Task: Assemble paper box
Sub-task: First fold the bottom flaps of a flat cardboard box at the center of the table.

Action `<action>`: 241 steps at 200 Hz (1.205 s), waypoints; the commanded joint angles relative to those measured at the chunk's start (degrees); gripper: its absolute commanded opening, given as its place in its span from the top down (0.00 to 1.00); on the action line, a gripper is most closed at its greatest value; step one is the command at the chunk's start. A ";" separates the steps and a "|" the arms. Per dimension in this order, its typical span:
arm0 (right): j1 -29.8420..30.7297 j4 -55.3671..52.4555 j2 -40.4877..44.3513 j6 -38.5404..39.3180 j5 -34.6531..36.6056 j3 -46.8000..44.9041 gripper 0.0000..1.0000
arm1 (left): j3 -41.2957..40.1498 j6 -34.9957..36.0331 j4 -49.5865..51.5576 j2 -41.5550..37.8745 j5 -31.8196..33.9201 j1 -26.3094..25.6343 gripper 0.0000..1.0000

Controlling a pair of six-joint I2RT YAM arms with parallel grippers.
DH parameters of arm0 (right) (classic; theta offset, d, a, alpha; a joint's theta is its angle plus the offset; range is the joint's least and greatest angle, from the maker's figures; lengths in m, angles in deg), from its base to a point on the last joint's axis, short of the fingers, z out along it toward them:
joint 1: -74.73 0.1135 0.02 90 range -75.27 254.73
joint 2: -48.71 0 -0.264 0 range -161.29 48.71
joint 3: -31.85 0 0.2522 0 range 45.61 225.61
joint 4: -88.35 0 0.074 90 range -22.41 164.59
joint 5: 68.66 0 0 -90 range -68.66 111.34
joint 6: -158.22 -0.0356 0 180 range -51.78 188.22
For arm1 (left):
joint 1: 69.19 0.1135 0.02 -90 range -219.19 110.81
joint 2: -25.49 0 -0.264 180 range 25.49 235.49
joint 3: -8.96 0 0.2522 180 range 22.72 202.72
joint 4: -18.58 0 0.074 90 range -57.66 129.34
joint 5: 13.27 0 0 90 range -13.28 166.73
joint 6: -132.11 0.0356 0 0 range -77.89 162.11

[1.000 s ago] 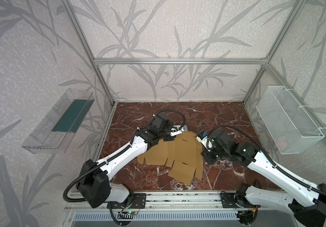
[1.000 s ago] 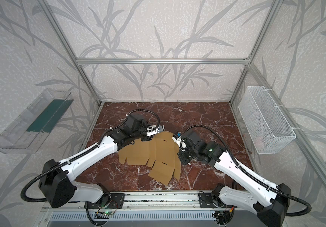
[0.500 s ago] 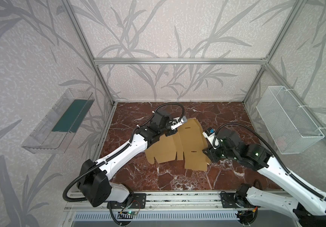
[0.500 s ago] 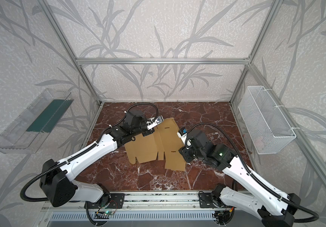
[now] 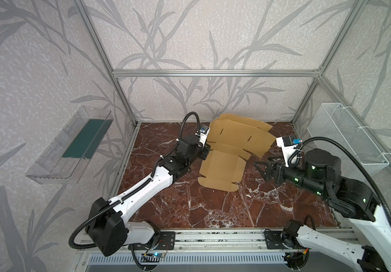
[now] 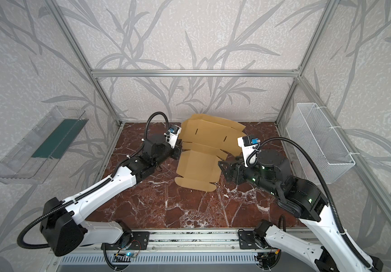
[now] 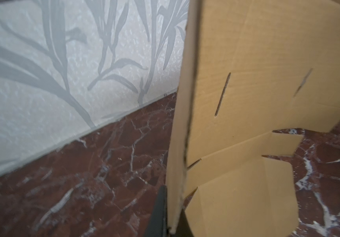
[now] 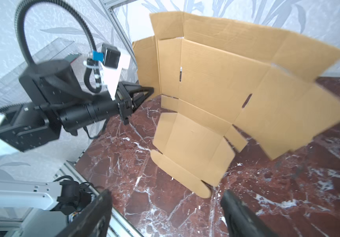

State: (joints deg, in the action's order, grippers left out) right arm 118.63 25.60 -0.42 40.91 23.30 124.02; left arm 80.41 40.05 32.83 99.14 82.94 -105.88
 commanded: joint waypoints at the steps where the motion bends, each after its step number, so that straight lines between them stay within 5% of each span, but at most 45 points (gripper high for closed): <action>1: -1.10 2.39 -1.13 -8.23 -3.54 1.00 0.10 | -7.40 -14.25 -7.81 -5.67 1.62 -0.24 1.00; 66: -3.02 6.70 -8.25 -24.28 -7.93 1.06 0.05 | -22.35 -20.23 -14.95 -13.12 11.99 -9.33 1.00; 103: -3.12 11.27 -8.93 -30.03 -4.89 -2.79 0.07 | -30.42 -13.84 -24.97 -13.45 18.43 -14.29 1.00; 167: -5.72 16.67 -16.77 -32.32 -8.43 -3.27 0.09 | -40.25 -7.78 -41.88 -8.40 19.46 -17.27 1.00; 241: -8.65 24.66 -25.55 -35.77 -13.58 -6.92 0.16 | -45.66 -7.50 -46.11 -4.64 19.00 -19.03 1.00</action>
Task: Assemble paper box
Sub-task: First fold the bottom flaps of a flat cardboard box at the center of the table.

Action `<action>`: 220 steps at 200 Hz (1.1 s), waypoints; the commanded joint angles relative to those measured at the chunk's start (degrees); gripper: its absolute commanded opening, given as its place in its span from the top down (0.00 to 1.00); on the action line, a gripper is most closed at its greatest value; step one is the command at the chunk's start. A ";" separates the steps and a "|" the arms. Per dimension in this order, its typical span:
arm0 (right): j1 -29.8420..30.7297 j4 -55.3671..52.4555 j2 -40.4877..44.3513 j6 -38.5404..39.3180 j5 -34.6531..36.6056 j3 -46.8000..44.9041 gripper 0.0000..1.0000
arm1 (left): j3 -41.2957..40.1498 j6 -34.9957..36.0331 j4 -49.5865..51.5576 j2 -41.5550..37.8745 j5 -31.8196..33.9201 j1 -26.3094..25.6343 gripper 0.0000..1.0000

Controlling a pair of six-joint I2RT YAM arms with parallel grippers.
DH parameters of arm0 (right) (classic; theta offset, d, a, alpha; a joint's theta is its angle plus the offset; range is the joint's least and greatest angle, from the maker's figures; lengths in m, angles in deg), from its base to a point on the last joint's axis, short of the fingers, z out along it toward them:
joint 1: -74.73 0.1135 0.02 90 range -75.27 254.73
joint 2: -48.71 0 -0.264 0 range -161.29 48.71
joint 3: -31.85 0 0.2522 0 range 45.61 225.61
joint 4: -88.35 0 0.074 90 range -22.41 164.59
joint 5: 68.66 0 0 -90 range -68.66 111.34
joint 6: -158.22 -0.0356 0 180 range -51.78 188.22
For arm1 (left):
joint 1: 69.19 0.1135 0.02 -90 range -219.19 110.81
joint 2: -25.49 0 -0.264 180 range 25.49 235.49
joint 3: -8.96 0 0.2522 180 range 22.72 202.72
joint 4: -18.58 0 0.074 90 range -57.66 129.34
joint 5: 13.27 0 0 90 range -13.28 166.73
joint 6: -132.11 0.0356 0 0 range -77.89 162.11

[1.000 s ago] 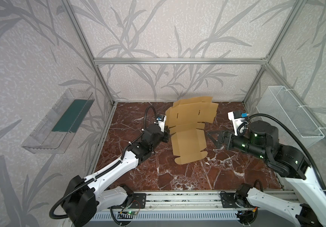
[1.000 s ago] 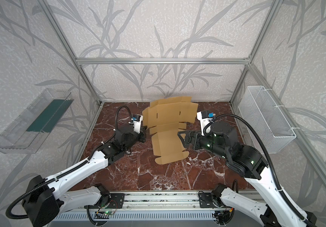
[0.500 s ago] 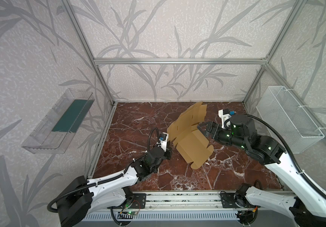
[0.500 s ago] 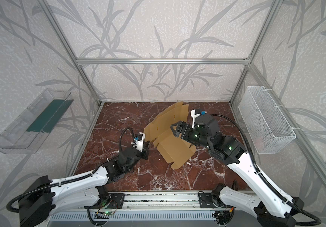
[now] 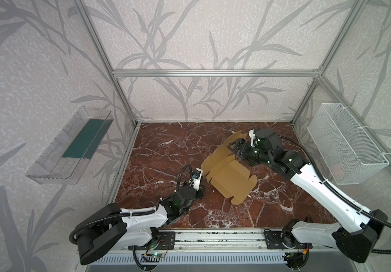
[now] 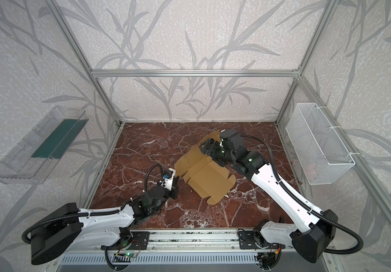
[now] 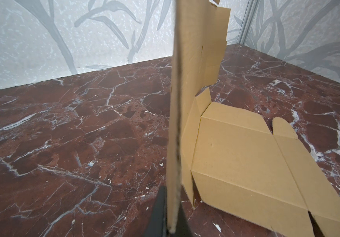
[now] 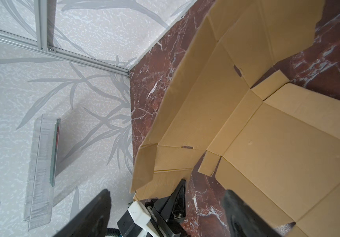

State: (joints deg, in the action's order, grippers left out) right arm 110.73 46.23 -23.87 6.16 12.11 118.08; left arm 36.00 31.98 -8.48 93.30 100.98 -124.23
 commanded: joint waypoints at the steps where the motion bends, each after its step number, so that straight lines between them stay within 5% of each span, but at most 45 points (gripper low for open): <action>1: -0.76 4.03 -2.10 -1.02 -2.39 -0.98 0.16 | -1.24 0.60 -4.84 1.28 0.97 -0.72 1.00; 84: -2.91 7.53 -9.52 -0.74 -5.71 -1.07 0.24 | -3.93 -0.05 -18.90 15.76 4.99 -4.68 1.00; 140: -3.70 7.76 -13.36 2.03 -5.72 -0.16 0.26 | -6.74 2.71 -40.30 28.79 7.10 -7.17 1.00; 170: -3.85 9.66 -14.96 2.48 -6.18 0.47 0.26 | -5.86 2.27 -40.31 31.10 7.18 -8.19 1.00; 220: -3.90 10.79 -17.27 2.56 -7.05 -0.39 0.44 | -5.41 2.98 -40.31 31.50 7.06 -8.47 1.00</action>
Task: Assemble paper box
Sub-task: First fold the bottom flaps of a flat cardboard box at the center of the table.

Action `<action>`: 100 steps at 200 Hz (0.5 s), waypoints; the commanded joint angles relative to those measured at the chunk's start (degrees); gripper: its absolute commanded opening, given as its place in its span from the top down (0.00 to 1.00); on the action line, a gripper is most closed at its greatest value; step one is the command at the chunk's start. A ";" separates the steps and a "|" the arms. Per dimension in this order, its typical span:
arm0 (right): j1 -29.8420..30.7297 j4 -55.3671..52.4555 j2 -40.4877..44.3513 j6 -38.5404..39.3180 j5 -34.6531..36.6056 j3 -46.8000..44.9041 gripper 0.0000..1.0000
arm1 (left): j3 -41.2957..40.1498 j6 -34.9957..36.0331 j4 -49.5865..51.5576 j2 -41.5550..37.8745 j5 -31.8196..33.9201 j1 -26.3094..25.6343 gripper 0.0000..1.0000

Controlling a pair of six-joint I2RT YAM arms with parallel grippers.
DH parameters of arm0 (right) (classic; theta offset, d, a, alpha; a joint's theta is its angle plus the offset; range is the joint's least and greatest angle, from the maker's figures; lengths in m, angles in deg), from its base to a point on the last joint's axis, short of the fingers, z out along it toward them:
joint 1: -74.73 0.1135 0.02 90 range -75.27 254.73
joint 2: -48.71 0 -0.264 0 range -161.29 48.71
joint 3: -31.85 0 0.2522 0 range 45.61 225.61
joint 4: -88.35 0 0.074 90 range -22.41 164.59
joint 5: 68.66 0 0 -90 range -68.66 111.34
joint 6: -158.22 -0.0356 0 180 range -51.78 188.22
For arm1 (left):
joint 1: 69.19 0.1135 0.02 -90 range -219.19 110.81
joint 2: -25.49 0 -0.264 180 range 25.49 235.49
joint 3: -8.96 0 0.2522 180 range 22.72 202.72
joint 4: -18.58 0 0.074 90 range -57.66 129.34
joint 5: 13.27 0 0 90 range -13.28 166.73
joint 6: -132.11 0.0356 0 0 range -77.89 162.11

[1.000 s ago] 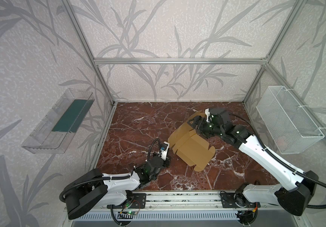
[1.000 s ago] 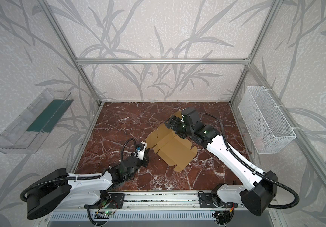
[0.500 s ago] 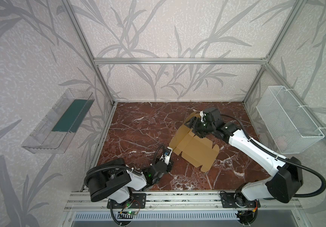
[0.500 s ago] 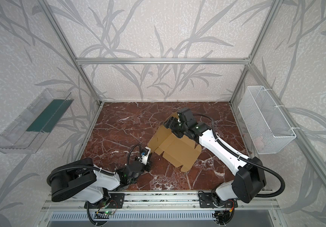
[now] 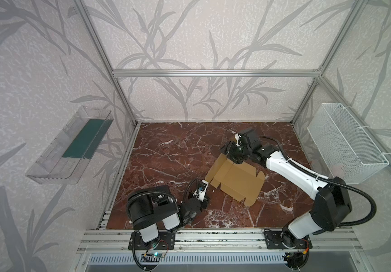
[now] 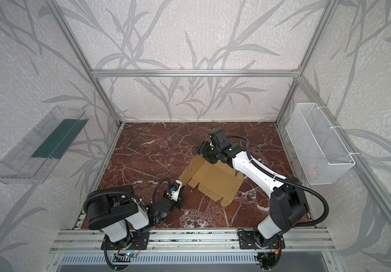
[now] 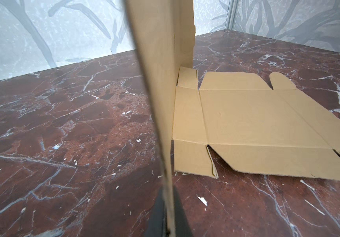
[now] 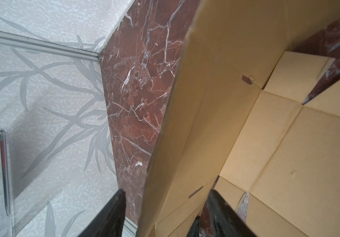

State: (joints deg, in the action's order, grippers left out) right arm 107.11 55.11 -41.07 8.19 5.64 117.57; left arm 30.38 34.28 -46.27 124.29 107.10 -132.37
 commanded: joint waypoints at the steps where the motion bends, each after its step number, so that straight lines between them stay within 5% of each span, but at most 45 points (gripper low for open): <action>1: -0.24 2.00 0.03 0.53 -0.52 0.07 0.45 | 0.23 0.66 -2.51 0.51 0.97 -0.35 1.00; 27: -0.30 3.30 1.40 0.85 1.37 -2.60 0.55 | 0.24 0.11 -2.56 1.65 1.11 -0.30 1.00; 100: -0.34 8.23 3.70 0.26 2.98 -8.96 0.64 | 0.85 -0.62 -2.56 3.84 1.27 -0.28 1.00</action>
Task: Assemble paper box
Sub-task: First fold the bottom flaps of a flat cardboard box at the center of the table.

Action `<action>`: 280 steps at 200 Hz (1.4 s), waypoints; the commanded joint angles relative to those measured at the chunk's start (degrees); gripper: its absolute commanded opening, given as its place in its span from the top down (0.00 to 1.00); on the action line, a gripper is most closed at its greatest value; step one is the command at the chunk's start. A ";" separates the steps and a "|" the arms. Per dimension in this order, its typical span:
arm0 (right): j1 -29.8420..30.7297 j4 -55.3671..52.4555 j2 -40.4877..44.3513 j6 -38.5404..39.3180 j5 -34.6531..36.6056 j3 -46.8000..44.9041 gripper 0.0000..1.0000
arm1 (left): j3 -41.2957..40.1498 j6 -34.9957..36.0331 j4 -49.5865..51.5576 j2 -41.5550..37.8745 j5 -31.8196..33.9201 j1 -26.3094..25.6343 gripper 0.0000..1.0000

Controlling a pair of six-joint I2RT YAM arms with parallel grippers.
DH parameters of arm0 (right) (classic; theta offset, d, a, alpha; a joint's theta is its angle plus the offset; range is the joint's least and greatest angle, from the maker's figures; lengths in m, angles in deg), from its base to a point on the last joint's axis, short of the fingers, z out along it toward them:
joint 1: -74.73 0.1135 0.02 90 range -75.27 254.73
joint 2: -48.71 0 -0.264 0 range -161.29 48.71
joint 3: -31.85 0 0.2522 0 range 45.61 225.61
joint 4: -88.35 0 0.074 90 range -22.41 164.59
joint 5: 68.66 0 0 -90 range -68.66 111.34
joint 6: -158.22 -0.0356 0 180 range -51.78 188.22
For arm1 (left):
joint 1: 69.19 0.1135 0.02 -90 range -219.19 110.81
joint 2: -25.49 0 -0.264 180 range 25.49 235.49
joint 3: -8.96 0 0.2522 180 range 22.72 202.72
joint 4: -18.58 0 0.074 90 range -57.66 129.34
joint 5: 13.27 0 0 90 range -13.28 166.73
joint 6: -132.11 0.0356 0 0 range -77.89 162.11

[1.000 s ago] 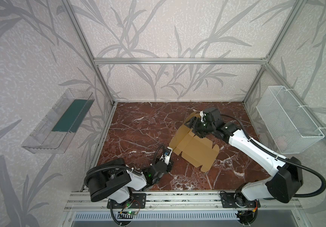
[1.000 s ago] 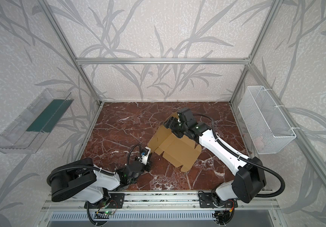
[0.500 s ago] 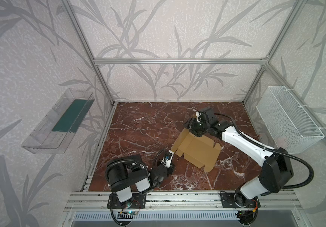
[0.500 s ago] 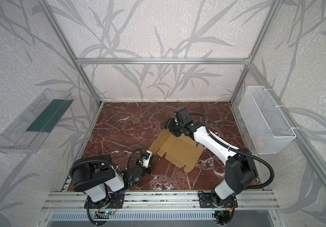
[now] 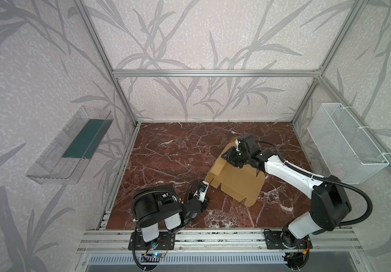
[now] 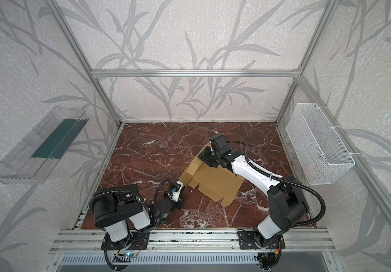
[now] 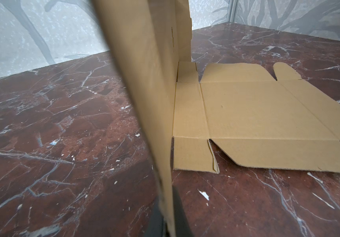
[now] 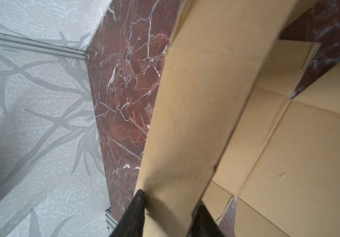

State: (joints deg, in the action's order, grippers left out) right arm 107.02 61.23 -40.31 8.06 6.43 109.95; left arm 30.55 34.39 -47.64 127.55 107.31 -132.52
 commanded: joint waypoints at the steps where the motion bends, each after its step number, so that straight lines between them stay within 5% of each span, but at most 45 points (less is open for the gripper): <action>1: -0.23 2.11 3.00 0.40 2.27 -1.37 0.64 | 0.68 -0.72 -1.16 0.59 1.05 -0.17 1.00; 158: -0.15 30.99 6.31 -5.12 1.76 -16.82 0.84 | 1.24 -4.85 -1.16 1.96 0.35 -0.22 1.00; 189: -0.19 36.23 6.05 -6.46 1.80 -19.17 0.88 | 0.77 -5.11 -1.14 0.03 1.09 -0.28 0.87; 227: -0.19 41.72 5.12 -8.30 1.54 -21.72 0.97 | 0.11 -5.61 -1.00 -3.84 1.23 -0.55 0.44; 261: -0.17 44.79 5.55 -8.24 1.89 -23.41 1.00 | -1.66 -7.70 -0.94 -9.81 2.08 -1.64 0.22; 280: -0.17 45.15 6.34 -7.59 2.50 -24.32 1.00 | -1.75 -9.60 2.55 -16.75 2.08 -2.85 0.18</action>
State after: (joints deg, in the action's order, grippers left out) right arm 107.02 102.87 -35.24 -0.33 8.24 86.87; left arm 29.35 28.09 -47.34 117.54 108.14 -134.03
